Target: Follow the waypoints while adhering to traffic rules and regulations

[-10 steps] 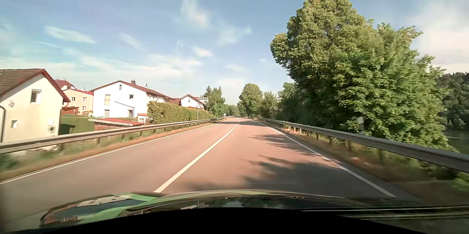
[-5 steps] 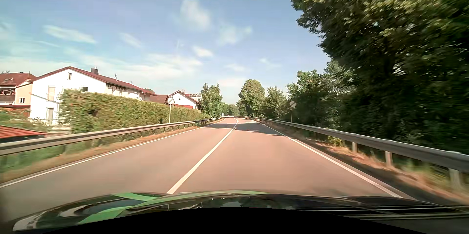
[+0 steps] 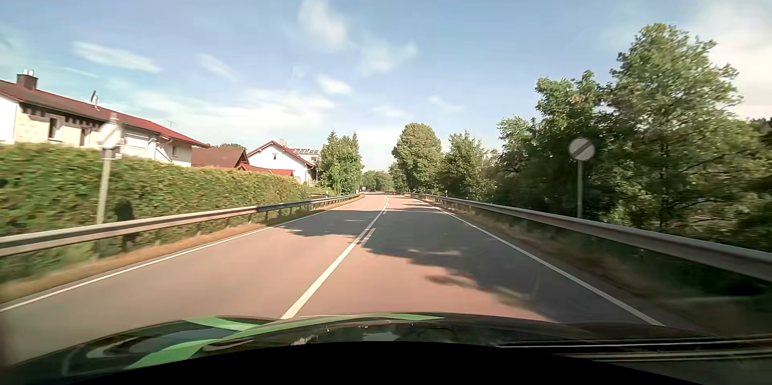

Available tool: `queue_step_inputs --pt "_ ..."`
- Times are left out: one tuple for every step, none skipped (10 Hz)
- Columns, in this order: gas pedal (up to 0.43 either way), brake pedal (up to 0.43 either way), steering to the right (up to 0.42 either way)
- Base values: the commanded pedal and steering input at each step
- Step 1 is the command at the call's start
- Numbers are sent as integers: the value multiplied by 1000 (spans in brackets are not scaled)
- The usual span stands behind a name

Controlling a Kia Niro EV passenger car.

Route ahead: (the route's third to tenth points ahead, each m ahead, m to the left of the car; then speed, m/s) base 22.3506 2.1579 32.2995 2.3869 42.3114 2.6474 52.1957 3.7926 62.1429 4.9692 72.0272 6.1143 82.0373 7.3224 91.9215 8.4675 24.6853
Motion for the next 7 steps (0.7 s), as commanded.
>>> queue_step_inputs --pt "228 0 -4" --pt "240 0 -4" --pt "240 0 -4" --pt "240 0 -5" --pt "248 0 -6" --pt "268 0 -6" --pt "268 0 -7"
